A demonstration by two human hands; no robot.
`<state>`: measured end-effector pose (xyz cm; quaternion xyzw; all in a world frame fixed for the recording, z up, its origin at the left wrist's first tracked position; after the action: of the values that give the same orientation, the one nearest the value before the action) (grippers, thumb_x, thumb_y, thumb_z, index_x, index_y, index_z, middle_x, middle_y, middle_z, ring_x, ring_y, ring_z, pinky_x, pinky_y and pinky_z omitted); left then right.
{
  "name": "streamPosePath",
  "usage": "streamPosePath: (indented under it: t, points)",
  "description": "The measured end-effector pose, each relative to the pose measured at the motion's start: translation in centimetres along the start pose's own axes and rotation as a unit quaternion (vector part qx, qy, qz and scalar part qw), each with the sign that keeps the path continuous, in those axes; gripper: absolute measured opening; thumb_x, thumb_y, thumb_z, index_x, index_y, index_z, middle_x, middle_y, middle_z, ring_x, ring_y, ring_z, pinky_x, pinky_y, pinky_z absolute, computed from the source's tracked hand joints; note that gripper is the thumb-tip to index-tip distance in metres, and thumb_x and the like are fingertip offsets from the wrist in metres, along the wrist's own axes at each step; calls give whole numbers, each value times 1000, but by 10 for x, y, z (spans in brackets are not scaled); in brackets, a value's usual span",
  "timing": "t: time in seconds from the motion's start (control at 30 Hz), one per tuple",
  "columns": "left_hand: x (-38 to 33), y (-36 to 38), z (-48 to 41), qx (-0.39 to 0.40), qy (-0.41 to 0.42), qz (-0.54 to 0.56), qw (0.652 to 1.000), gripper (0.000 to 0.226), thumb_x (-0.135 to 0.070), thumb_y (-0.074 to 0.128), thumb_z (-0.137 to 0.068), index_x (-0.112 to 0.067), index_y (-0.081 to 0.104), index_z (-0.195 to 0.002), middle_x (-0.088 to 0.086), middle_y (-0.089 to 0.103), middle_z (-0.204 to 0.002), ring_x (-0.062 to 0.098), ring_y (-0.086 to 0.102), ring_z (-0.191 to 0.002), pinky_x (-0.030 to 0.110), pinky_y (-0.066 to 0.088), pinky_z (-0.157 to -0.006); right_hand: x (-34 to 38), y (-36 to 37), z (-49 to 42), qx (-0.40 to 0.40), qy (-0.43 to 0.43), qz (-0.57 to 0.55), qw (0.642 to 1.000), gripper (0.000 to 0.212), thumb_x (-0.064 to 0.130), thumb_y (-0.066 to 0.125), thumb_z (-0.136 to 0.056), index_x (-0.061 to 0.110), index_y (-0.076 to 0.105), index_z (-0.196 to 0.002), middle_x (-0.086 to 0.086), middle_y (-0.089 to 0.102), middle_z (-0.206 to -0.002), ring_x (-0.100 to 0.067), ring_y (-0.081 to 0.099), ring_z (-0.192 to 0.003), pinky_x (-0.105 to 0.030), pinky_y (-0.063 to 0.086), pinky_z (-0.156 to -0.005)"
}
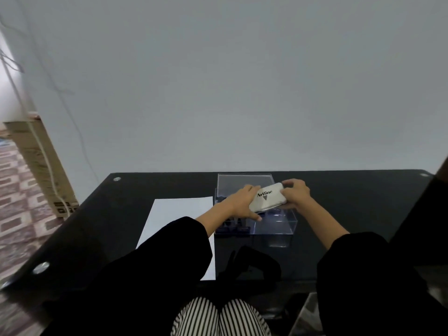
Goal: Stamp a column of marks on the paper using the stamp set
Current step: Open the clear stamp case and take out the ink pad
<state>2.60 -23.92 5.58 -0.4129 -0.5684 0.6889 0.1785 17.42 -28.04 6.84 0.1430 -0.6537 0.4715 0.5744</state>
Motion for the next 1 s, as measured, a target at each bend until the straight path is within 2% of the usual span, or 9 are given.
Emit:
streamPosePath:
  t: [0.1, 0.3, 0.53, 0.63, 0.83, 1.0]
  points:
    - [-7, -1, 10, -2, 3, -29, 1000, 100, -36, 74, -76, -9, 11, -149, 11, 24, -149, 26, 28, -135, 45, 31, -109, -6, 3, 15, 38, 31, -50, 998, 32, -4, 49, -91, 2, 55, -122, -21, 51, -128, -39, 55, -113, -48, 56, -74]
    - [-10, 11, 31, 4, 4, -44, 999, 85, -29, 73, -78, -10, 23, -145, 11, 38, -138, 26, 37, -128, 36, 34, -104, -28, 7, 41, 77, 62, -94, 991, 28, -3, 49, -92, 2, 55, -119, -24, 51, -128, -39, 56, -110, -48, 54, -73]
    - [-14, 39, 47, 46, 3, -60, 997, 81, -29, 75, -76, -9, 31, -141, 12, 42, -133, 26, 39, -123, 33, 33, -102, -63, 15, 65, 100, 107, -110, 983, 30, -1, 50, -93, 3, 53, -122, -22, 49, -130, -36, 57, -103, -45, 54, -72]
    - [-16, 49, 51, 64, 2, -71, 995, 77, -27, 77, -75, -8, 37, -138, 14, 45, -127, 27, 42, -117, 31, 35, -96, -79, 21, 72, 106, 125, -112, 980, 30, 0, 49, -93, 4, 52, -123, -21, 49, -130, -38, 54, -113, -44, 53, -72]
    - [-18, 72, 57, 102, -6, -94, 990, 77, -27, 77, -75, -6, 38, -138, 16, 47, -124, 29, 44, -116, 32, 36, -96, -108, 29, 77, 103, 134, -67, 983, 30, 0, 49, -92, 6, 54, -121, -18, 52, -129, -35, 53, -116, -44, 55, -77]
    - [-16, 85, 57, 136, -16, -117, 984, 78, -29, 75, -76, -6, 36, -140, 16, 45, -126, 28, 43, -115, 34, 37, -97, -122, 33, 79, 103, 116, 5, 988, 35, 5, 50, -91, 9, 55, -126, -14, 52, -130, -29, 50, -119, -35, 50, -81]
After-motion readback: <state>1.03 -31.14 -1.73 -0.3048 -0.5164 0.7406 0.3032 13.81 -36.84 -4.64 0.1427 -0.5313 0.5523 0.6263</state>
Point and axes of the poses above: each hand's wrist, its own z-axis away from the middle knuckle, its own y-axis out of the palm, x = y × z, the point moved 5 cm from there along -z, towards the middle knuckle
